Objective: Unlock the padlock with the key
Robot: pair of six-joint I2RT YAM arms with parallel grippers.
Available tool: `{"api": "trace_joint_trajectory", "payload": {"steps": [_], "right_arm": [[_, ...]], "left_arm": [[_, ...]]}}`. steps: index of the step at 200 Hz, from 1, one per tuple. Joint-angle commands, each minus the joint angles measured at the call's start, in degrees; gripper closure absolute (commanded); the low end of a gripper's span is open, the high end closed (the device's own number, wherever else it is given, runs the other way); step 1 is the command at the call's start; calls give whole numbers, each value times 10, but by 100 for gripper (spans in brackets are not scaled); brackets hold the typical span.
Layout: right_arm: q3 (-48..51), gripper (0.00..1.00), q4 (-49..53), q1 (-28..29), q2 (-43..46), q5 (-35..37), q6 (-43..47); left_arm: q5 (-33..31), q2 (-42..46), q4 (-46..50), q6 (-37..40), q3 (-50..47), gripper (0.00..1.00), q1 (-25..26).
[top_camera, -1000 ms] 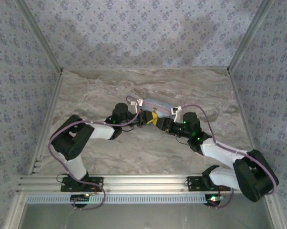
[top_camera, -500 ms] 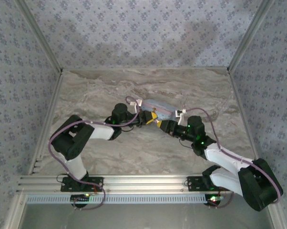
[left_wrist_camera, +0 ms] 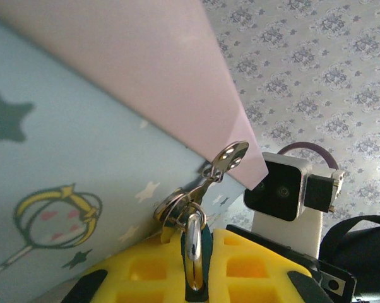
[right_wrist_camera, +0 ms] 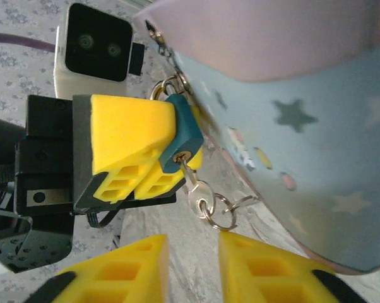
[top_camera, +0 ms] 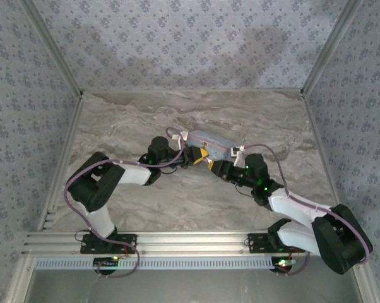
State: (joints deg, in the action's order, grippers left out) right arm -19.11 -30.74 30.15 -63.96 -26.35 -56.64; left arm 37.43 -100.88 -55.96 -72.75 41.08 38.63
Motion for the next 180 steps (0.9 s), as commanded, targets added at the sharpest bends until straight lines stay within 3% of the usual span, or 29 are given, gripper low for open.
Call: {"api": "trace_joint_trajectory", "payload": {"steps": [1, 48, 123, 180], "right_arm": [[-11, 80, -17, 2, 3, 19, -6], [-22, 80, -23, 2, -9, 31, -14], [-18, 92, -65, -19, -30, 49, -70], [-7, 85, -88, -32, -60, 50, -78]], "left_arm": [[13, 17, -65, 2, 3, 100, 0], [18, 14, -68, 0, 7, 100, 7], [18, 10, -65, 5, 3, 100, 32], [-4, -29, -92, -2, -7, 100, 59]]}}
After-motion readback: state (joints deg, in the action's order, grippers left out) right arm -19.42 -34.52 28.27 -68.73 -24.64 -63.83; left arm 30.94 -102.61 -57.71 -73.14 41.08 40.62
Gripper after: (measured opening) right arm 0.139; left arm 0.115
